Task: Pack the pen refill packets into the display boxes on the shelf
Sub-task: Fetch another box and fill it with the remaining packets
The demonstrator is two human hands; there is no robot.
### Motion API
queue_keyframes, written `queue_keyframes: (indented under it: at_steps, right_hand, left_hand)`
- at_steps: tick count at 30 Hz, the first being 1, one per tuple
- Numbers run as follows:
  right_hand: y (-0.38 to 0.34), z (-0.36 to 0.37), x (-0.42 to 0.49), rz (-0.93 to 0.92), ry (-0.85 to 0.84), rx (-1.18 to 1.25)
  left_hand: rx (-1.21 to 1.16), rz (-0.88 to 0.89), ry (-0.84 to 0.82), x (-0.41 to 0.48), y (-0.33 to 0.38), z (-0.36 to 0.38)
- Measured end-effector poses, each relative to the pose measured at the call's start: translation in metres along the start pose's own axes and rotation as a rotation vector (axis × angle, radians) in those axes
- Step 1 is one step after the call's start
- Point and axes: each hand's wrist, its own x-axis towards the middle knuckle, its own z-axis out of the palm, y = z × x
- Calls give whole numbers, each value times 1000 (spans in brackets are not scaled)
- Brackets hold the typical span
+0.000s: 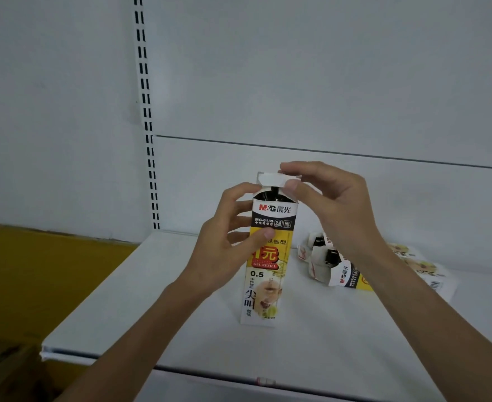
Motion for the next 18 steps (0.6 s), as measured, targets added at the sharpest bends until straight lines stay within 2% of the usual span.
queue_keyframes:
  at_steps: [13,18]
  right_hand:
    - [3,-2,-1,-19,-103,-17]
    - [7,-3,-3,-49,-170,-23]
  left_hand:
    - [2,-28,50,3,1,1]
    - [13,-10,-13,3,4,-2]
